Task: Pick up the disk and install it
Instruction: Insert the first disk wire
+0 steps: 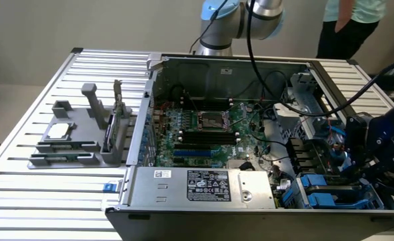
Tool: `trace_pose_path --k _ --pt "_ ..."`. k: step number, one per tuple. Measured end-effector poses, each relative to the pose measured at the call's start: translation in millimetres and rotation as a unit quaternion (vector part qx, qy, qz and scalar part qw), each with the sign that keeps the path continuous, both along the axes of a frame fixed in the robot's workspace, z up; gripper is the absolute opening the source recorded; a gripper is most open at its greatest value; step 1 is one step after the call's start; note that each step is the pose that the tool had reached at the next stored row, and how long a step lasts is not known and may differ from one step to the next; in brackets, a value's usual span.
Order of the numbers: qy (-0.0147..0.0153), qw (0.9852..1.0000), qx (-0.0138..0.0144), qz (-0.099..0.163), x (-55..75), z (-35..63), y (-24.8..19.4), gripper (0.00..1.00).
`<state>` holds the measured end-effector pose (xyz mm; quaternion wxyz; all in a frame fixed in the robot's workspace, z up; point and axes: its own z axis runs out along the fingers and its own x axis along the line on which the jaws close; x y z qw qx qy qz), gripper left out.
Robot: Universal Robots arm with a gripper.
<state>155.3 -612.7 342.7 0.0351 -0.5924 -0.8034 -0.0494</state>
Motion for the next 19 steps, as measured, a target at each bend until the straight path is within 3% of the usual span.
trace_pose_path --k 2,5,6,8,13,16,19 --pt "0.0033 1.0 -0.0093 0.0 -0.6 0.0 0.5 0.17" --pt "0.0135 0.9995 -0.0275 0.0 -0.8 0.0 1.8 0.17" --pt "0.0167 0.9993 -0.0323 0.0 -0.7 0.1 2.1 0.17" --pt "0.0232 0.9991 -0.0352 -0.001 -0.7 0.0 2.5 0.17" --pt "0.0372 0.9986 -0.0351 -0.011 -0.7 0.2 4.1 0.17" --pt "0.0406 0.9984 -0.0382 -0.011 -0.5 0.2 14.2 0.17" --pt "0.0429 0.998 -0.0441 -0.011 0.2 0.1 24.9 0.17"
